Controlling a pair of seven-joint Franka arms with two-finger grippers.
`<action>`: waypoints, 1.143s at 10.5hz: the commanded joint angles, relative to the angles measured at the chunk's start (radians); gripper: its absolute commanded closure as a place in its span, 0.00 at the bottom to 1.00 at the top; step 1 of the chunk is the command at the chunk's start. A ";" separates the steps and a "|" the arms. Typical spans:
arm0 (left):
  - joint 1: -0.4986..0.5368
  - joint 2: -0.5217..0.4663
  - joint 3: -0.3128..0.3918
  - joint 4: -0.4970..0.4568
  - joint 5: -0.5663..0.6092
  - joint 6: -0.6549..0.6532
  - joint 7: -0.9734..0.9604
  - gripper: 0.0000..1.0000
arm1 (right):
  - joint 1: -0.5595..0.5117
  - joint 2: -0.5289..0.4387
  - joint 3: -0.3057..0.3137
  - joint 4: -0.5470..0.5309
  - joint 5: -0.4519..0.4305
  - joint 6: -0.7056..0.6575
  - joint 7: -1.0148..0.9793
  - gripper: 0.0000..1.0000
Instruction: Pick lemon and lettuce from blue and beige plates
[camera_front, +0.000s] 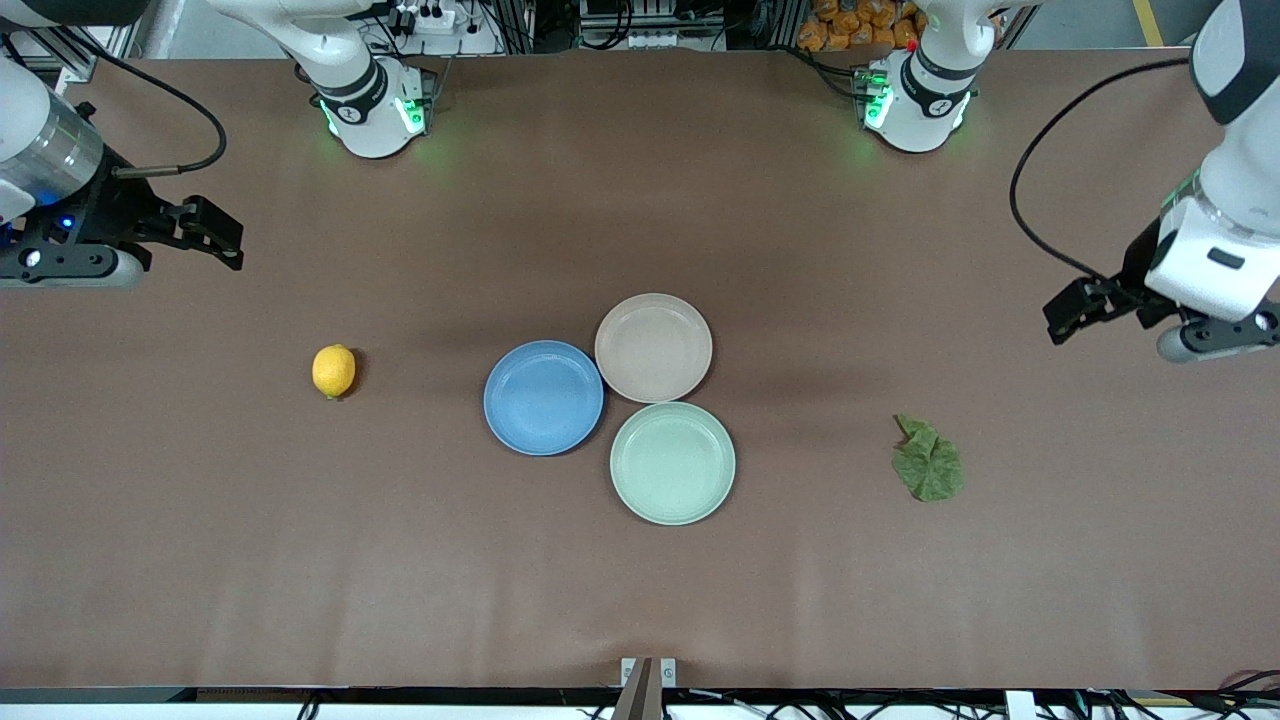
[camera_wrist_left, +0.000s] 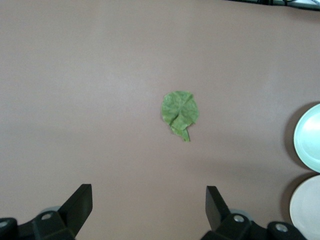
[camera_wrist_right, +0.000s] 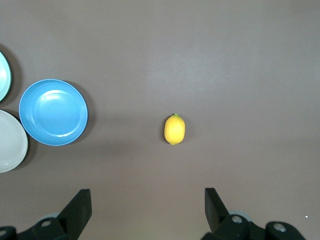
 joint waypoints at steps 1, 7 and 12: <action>-0.008 -0.052 0.003 -0.025 -0.027 -0.047 0.043 0.00 | 0.013 0.015 -0.010 0.032 0.015 -0.018 -0.004 0.00; -0.011 -0.129 0.053 -0.027 -0.134 -0.153 0.178 0.00 | 0.008 0.015 -0.010 0.034 0.015 -0.021 -0.007 0.00; -0.014 -0.124 0.059 -0.022 -0.136 -0.153 0.180 0.00 | 0.008 0.015 -0.010 0.032 0.015 -0.021 -0.007 0.00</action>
